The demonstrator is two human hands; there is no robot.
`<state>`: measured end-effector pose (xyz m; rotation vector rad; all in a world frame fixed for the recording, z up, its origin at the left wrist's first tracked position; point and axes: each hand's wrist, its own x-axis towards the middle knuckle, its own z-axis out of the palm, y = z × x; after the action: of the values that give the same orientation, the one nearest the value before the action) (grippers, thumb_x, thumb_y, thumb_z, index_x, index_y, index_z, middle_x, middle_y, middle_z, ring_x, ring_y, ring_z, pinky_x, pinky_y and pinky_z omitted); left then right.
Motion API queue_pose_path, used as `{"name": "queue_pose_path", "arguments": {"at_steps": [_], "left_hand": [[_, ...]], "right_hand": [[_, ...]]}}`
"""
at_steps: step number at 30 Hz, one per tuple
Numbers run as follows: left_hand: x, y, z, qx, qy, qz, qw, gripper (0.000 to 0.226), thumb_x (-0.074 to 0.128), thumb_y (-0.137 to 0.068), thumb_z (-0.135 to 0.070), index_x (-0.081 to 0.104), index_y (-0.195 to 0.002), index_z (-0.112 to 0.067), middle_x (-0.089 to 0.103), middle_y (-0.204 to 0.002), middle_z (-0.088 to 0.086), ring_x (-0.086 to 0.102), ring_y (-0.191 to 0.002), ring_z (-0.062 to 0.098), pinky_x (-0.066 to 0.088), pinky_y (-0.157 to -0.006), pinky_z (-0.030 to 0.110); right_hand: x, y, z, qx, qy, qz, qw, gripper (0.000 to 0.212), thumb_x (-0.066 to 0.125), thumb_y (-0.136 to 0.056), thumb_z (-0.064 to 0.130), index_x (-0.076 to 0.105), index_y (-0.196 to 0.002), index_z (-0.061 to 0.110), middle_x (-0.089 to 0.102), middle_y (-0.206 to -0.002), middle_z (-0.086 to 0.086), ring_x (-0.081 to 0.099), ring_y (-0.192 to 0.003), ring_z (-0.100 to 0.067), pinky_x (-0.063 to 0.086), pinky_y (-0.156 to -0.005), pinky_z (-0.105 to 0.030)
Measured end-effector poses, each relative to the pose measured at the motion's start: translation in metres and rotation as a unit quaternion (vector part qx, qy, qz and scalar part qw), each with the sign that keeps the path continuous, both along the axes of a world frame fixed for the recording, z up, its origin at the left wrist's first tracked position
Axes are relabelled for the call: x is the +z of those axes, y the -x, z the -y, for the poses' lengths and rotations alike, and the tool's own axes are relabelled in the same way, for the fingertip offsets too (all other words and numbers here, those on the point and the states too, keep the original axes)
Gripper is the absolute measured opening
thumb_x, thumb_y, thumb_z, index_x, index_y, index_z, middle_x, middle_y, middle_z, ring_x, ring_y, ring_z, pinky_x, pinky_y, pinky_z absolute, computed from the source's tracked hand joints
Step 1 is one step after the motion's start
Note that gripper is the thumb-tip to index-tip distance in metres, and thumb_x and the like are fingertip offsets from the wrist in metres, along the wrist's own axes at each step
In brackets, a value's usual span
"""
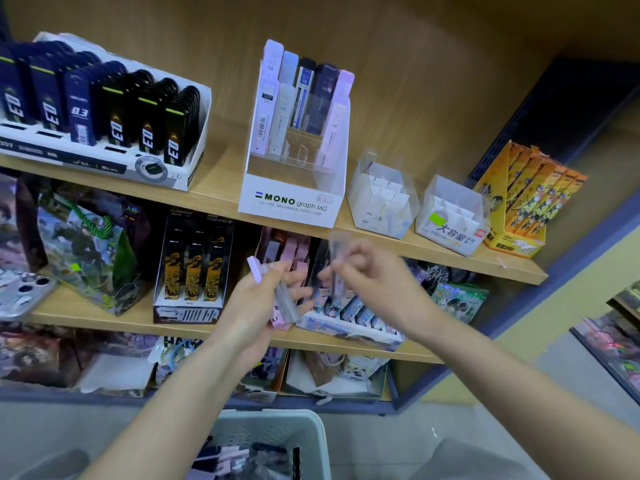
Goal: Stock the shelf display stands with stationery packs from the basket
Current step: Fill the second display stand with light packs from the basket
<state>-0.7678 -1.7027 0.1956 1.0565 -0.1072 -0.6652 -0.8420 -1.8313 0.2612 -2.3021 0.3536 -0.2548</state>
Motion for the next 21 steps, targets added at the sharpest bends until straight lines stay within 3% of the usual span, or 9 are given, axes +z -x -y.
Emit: {"name": "queue_pose_path", "arguments": {"at_steps": [1, 3, 5, 8, 10, 12, 15, 18, 21], "left_hand": [[0.0, -0.001, 0.0, 0.011, 0.003, -0.015, 1.0, 0.014, 0.045, -0.1, -0.02, 0.057, -0.102, -0.013, 0.068, -0.086, 0.004, 0.065, -0.063, 0.015, 0.055, -0.074, 0.038], [0.001, -0.001, -0.001, 0.02, 0.002, -0.029, 0.999, 0.012, 0.045, -0.1, -0.019, 0.056, -0.102, -0.014, 0.058, -0.081, 0.006, 0.051, -0.058, 0.014, 0.051, -0.065, 0.033], [0.001, 0.001, 0.0, 0.015, -0.015, -0.019, 1.0, 0.014, 0.046, -0.099, -0.023, 0.056, -0.096, -0.014, 0.052, -0.078, 0.007, 0.047, -0.06, 0.015, 0.048, -0.069, 0.036], [-0.002, 0.001, 0.001, -0.003, -0.048, -0.006, 0.999, 0.02, 0.046, -0.099, -0.026, 0.057, -0.097, -0.009, 0.053, -0.08, 0.009, 0.051, -0.069, 0.018, 0.051, -0.077, 0.039], [-0.004, -0.001, 0.001, -0.025, -0.066, -0.008, 0.997, 0.021, 0.046, -0.1, -0.023, 0.058, -0.101, -0.005, 0.056, -0.087, 0.012, 0.055, -0.077, 0.02, 0.053, -0.071, 0.034], [-0.004, -0.003, 0.0, -0.042, -0.084, -0.01, 0.996, 0.021, 0.046, -0.1, -0.022, 0.06, -0.099, -0.006, 0.061, -0.091, 0.014, 0.059, -0.081, 0.024, 0.052, -0.077, 0.037], [-0.004, -0.006, -0.002, -0.059, -0.096, -0.005, 0.994, 0.024, 0.046, -0.1, -0.021, 0.064, -0.092, -0.008, 0.066, -0.093, 0.016, 0.062, -0.084, 0.027, 0.049, -0.085, 0.04], [-0.004, -0.008, -0.003, -0.072, -0.096, -0.006, 0.993, 0.027, 0.045, -0.1, -0.023, 0.065, -0.092, -0.007, 0.067, -0.084, 0.013, 0.062, -0.077, 0.023, 0.049, -0.079, 0.036], [-0.002, -0.009, -0.002, -0.077, -0.036, -0.038, 0.996, 0.022, 0.047, -0.098, -0.024, 0.061, -0.102, -0.008, 0.068, -0.084, 0.011, 0.061, -0.065, 0.019, 0.056, -0.072, 0.036]], "right_hand": [[0.011, 0.002, 0.003, -0.013, 0.01, 0.027, 0.999, 0.006, 0.048, -0.097, 0.02, 0.053, -0.099, 0.016, 0.072, -0.091, 0.004, 0.05, -0.044, 0.001, 0.037, -0.044, -0.011], [0.031, 0.0, 0.016, -0.044, 0.046, 0.095, 0.993, 0.008, 0.047, -0.097, 0.025, 0.053, -0.101, 0.021, 0.067, -0.093, 0.007, 0.058, -0.064, -0.001, 0.046, -0.06, -0.014], [0.047, -0.009, 0.032, -0.091, 0.093, 0.166, 0.978, 0.005, 0.048, -0.097, 0.026, 0.052, -0.096, 0.022, 0.061, -0.089, 0.007, 0.058, -0.083, -0.011, 0.046, -0.074, -0.022], [0.064, -0.033, 0.054, -0.147, 0.107, 0.246, 0.952, 0.008, 0.053, -0.095, 0.018, 0.045, -0.095, 0.015, 0.058, -0.09, -0.007, 0.062, -0.085, -0.026, 0.051, -0.078, -0.038], [0.073, -0.051, 0.065, -0.157, 0.107, 0.27, 0.944, 0.014, 0.054, -0.094, 0.013, 0.041, -0.098, 0.014, 0.058, -0.092, -0.004, 0.065, -0.085, -0.023, 0.054, -0.078, -0.033], [0.076, -0.067, 0.074, -0.148, 0.121, 0.255, 0.948, 0.009, 0.048, -0.097, 0.01, 0.041, -0.101, 0.014, 0.058, -0.094, -0.003, 0.063, -0.078, -0.015, 0.053, -0.073, -0.025], [0.076, -0.085, 0.083, -0.129, 0.175, 0.209, 0.953, 0.009, 0.036, -0.1, 0.009, 0.045, -0.102, 0.013, 0.057, -0.099, -0.007, 0.058, -0.074, -0.013, 0.051, -0.072, -0.026], [0.08, -0.095, 0.09, -0.102, 0.24, 0.171, 0.95, 0.014, 0.037, -0.099, 0.007, 0.049, -0.099, 0.014, 0.055, -0.101, -0.01, 0.054, -0.073, -0.014, 0.049, -0.075, -0.027], [0.084, -0.098, 0.097, -0.082, 0.255, 0.132, 0.954, 0.012, 0.047, -0.096, 0.007, 0.051, -0.107, 0.007, 0.056, -0.093, -0.005, 0.053, -0.066, -0.008, 0.049, -0.075, -0.029]]}}
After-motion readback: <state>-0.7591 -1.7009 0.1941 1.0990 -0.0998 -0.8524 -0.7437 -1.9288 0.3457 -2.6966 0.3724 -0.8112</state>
